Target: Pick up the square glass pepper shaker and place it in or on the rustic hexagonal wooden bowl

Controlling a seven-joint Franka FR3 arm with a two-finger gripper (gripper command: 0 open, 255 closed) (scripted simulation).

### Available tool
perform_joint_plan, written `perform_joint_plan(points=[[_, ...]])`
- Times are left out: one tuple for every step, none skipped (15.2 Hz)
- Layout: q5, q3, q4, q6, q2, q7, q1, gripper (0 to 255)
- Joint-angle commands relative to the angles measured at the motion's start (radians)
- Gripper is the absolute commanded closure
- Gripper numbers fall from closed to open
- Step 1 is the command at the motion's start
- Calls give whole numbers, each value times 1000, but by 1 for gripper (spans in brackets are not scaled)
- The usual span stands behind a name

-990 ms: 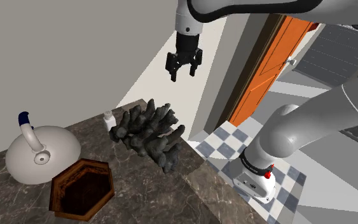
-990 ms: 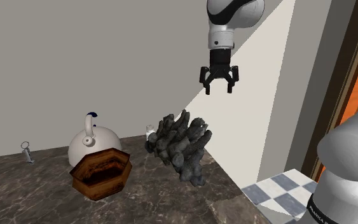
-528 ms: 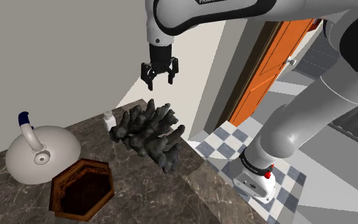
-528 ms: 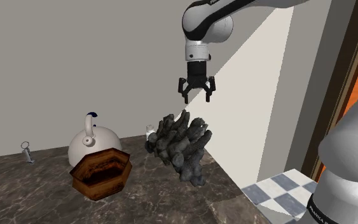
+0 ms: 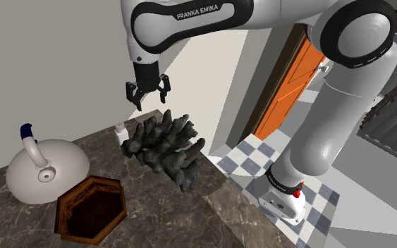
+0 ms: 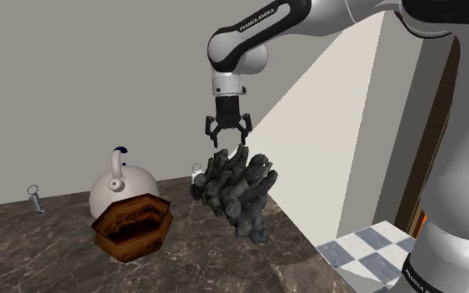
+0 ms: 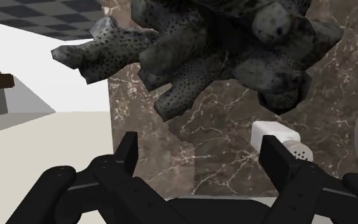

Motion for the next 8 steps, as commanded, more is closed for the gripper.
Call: perform_joint_plan(points=[[-26,8,77,-1,89,32,21,0],[-39,11,116,-4,131,46,34,0],[-51,12,157,-8,173,60,47,0],[-63,13,200,-14,216,72,61,0],[-75,13,245,-21,260,84,76,0],[-86,12,293,-30,304,95,92,0],[-97,10,343,-40,349,106,108,0],[-108,8,396,-53,395,115,126,0]])
